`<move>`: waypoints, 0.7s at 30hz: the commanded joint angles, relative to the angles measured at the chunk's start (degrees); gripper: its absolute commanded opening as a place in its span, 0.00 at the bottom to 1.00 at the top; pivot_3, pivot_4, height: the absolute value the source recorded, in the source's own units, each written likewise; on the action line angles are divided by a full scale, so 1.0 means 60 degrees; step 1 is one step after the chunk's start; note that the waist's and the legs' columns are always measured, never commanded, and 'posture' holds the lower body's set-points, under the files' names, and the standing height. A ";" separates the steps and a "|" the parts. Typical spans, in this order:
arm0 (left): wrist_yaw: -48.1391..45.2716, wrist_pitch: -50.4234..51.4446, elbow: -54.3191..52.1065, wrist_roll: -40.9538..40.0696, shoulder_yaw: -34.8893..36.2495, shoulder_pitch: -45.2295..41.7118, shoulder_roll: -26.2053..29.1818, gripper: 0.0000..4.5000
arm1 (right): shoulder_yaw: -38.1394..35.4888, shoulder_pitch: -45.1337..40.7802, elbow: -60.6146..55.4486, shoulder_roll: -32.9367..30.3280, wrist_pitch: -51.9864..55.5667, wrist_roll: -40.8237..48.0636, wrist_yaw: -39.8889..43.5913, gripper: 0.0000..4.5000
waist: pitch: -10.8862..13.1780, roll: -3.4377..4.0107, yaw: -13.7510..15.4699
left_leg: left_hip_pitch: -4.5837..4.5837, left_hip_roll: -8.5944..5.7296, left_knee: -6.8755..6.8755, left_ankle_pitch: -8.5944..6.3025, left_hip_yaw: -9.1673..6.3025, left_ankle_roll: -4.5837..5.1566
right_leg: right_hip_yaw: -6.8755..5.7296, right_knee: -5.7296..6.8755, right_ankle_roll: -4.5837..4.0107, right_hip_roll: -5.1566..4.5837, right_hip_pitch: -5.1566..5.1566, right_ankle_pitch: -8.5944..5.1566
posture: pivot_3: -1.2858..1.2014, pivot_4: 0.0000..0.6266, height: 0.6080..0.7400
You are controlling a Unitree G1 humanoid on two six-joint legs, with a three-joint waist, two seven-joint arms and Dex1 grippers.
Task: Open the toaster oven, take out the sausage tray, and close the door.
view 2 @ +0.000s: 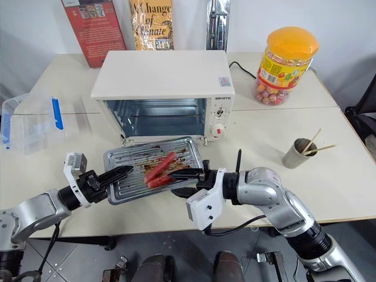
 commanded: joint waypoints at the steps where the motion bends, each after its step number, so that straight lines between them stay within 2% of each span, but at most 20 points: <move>1: -0.0102 -0.0050 -0.0179 -0.0130 0.0122 -0.0117 0.0005 0.00 | -0.0280 0.0090 -0.0597 -0.0193 0.0415 0.0666 0.0317 0.70 | 0.0000 0.0000 -0.0001 | 0.0000 0.0000 0.0000 0.0000 -0.0001 0.0000 | 0.0000 0.0000 0.0000 0.0000 0.0000 0.0000 | 0.52 0.24 1.00; 5: -0.0071 -0.0067 -0.0236 -0.0130 0.0153 -0.0095 -0.0098 0.00 | -0.0480 0.0158 -0.0864 -0.0392 0.1377 0.1429 0.0700 0.98 | 0.0000 0.0000 0.0010 | 0.0000 0.0000 0.0000 0.0000 -0.0001 0.0000 | 0.0000 0.0000 0.0000 0.0000 0.0000 0.0000 | 0.52 0.24 1.00; 16: 0.0305 -0.0242 -0.0786 -0.0130 0.0876 0.0503 -0.1062 0.00 | -0.2138 0.0619 -0.0981 -0.1422 0.4943 0.4185 0.1510 0.99 | 0.0000 -0.0001 0.0035 | -0.0001 -0.0001 0.0000 -0.0004 0.0001 0.0007 | 0.0000 -0.0005 0.0000 0.0000 0.0003 0.0000 | 0.52 0.24 1.00; 21: 0.0678 -0.0848 -0.1944 -0.0130 0.1555 0.1568 -0.2051 0.00 | -0.2671 0.1109 -0.0065 -0.2050 0.5101 0.4248 0.1956 0.99 | 0.0001 -0.0002 0.0076 | -0.0001 -0.0001 0.0000 -0.0006 0.0006 0.0011 | 0.0005 -0.0020 0.0000 0.0000 0.0010 0.0000 | 0.52 0.24 1.00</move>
